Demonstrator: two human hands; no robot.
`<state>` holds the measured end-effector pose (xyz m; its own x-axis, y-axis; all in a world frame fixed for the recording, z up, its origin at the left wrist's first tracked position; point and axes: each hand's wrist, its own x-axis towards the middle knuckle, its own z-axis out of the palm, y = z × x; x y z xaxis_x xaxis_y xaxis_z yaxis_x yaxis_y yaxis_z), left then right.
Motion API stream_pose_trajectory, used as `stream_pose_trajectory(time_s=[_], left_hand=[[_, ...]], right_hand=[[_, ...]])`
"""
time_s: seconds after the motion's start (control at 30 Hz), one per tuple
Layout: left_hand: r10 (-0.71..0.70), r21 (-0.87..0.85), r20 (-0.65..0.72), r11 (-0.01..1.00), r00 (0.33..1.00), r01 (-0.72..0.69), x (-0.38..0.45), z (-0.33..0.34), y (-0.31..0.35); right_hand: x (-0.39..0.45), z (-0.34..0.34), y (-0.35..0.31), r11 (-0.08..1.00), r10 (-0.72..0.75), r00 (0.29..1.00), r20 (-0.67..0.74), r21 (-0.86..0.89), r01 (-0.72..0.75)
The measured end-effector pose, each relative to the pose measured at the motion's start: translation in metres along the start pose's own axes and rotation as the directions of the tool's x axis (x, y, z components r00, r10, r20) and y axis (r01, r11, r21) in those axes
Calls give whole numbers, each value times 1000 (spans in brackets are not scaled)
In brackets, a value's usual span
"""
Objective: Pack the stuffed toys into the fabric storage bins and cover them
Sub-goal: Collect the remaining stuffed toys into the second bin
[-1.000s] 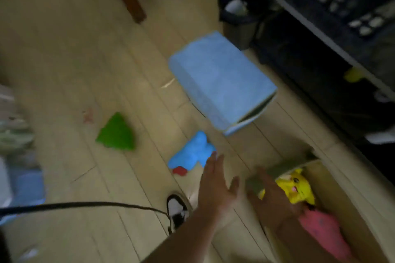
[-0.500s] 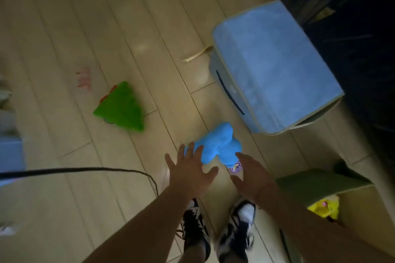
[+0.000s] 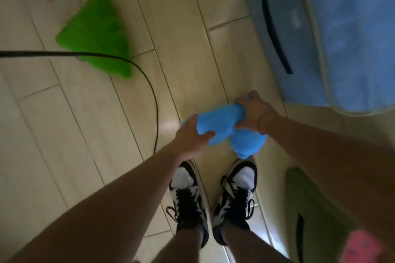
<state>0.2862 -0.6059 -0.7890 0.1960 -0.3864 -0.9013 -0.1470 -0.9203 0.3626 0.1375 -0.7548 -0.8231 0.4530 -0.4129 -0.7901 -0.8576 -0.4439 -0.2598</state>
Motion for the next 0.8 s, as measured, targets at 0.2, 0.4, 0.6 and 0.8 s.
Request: stream_pose_trajectory(time_s=[0.2,0.4,0.6,0.8], left_hand=[[-360,-715,293,532,886,453,-84,-36,33],[7,-421,634,842,773,337,-158,-45,120],[164,-119,576,986,801,-117,-179,-1,180],[247,178,666,864,704,-471,-226,109,189]], right_hand=[[-132,-17,4,934,-202,841,-501,160,319],[-260,-39,17,840,-252,552,-795,104,533],[-334,-50,37,858,215,533,-818,419,298],[-416,34,48,-68,780,620,-86,973,221]])
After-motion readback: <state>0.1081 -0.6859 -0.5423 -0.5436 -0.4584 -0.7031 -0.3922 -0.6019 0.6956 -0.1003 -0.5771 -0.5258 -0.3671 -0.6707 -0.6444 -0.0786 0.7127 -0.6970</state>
